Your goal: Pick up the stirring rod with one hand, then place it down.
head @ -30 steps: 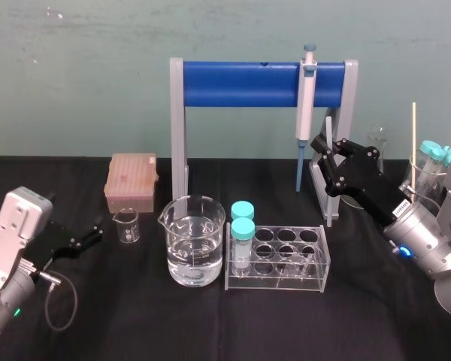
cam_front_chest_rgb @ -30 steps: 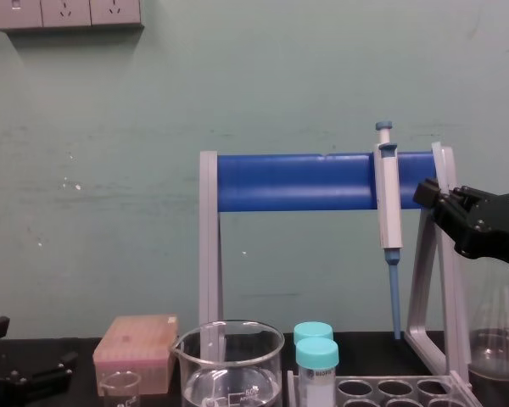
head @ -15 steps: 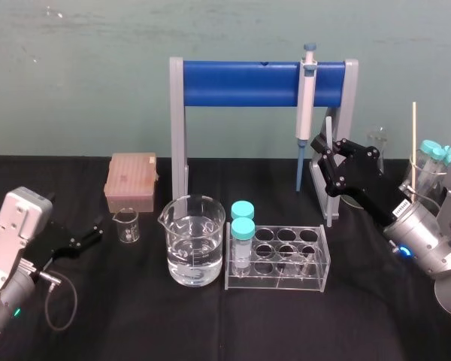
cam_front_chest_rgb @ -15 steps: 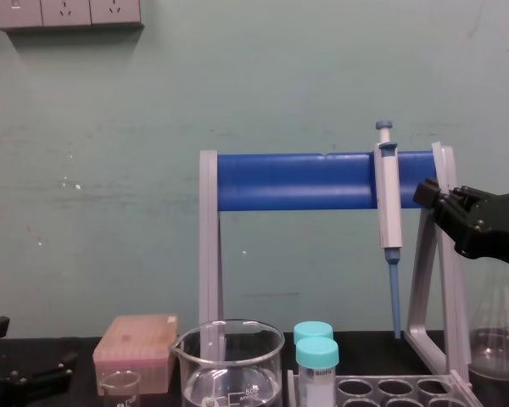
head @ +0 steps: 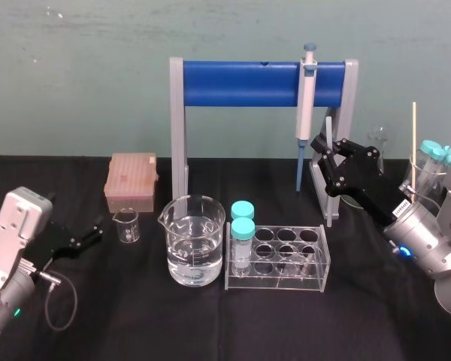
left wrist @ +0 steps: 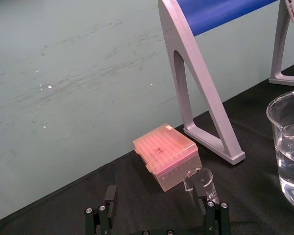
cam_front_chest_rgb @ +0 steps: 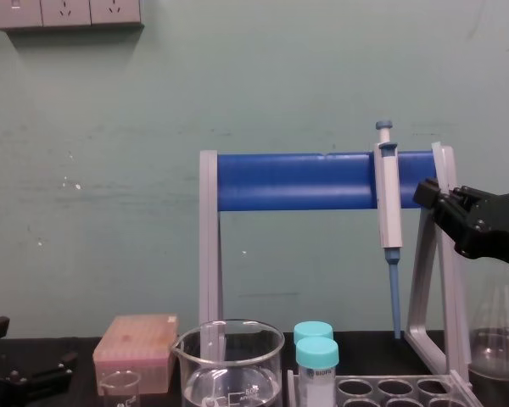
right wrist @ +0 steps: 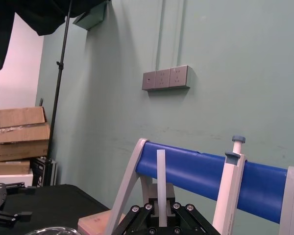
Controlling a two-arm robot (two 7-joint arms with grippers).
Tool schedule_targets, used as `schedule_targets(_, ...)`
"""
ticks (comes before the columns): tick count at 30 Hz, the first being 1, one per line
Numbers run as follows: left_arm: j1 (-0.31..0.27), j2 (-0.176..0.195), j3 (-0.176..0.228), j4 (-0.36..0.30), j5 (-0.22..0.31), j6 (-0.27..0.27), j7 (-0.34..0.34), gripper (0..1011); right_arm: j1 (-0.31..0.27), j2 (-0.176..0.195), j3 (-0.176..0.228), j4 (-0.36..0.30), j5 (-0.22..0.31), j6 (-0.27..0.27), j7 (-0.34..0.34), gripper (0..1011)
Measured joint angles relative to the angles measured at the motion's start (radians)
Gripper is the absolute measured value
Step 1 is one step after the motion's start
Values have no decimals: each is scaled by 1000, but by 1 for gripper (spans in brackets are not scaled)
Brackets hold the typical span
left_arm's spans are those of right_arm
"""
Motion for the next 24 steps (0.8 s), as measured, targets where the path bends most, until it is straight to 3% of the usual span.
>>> schedule_targets(16,0,0,0,0,0,0,0,1000,1,-4,11,0,-1,4,9,71)
schedule_targets(24,0,0,0,0,0,0,0,1000,0,-4,5,-30,15,34,52,71)
